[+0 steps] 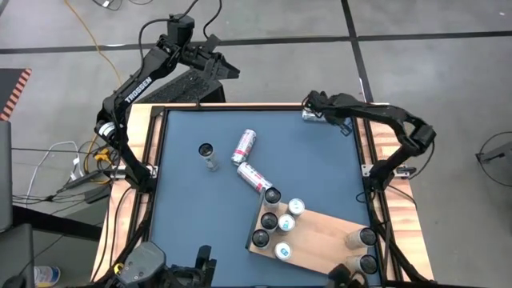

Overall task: Place canned beverage on shelf
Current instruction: Put the white yellow soda can on the shelf

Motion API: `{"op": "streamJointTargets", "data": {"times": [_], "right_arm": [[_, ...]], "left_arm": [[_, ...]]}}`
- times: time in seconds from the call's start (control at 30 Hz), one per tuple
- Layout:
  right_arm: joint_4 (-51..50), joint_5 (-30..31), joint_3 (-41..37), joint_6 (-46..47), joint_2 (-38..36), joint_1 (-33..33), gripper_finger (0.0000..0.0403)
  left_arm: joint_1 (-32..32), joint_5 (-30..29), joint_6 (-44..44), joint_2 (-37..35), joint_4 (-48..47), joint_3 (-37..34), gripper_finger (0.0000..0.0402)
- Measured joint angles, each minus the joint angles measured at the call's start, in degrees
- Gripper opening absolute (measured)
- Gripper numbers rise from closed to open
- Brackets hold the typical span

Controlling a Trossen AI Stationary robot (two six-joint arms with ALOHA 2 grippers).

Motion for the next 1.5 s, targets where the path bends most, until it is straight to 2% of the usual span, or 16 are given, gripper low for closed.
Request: {"op": "streamJointTargets", "data": {"times": [0.17,0.3,0.37,0.53,0.8,0.93,1.07,1.5], "right_arm": [[9.0,-8.4,0.0,-5.8,1.8,-2.2,0.0000],[10.8,-9.0,0.0,-0.4,4.0,-2.2,0.0006],[11.4,-9.1,0.0,-2.1,4.3,-2.2,0.0022],[11.6,-9.0,0.0,-3.7,5.0,-1.6,0.0096],[13.2,-8.5,0.0,-3.2,4.9,-1.5,0.0262],[14.2,-8.4,0.0,3.5,5.0,-1.7,0.0308],[14.1,-8.7,0.0,10.2,6.3,-2.4,0.0320],[18.3,-11.0,0.3,15.3,11.6,-2.8,0.0318]], "left_arm": [[0.0,-0.9,-0.5,0.0,0.0,0.0,0.0336],[0.0,-1.0,-1.1,0.0,-0.1,0.0,0.0336],[0.0,-0.8,-0.9,0.0,-0.8,0.0,0.0336],[0.0,-0.6,1.2,0.0,-2.8,0.0,0.0336],[0.0,-0.8,1.8,0.0,-2.8,0.0,0.0336],[0.0,-1.7,2.0,0.0,-2.8,0.0,0.0336],[0.0,-1.9,2.2,0.0,-2.8,0.0,0.0336],[0.0,-2.0,3.4,0.0,-4.4,0.0,0.0336]]}}
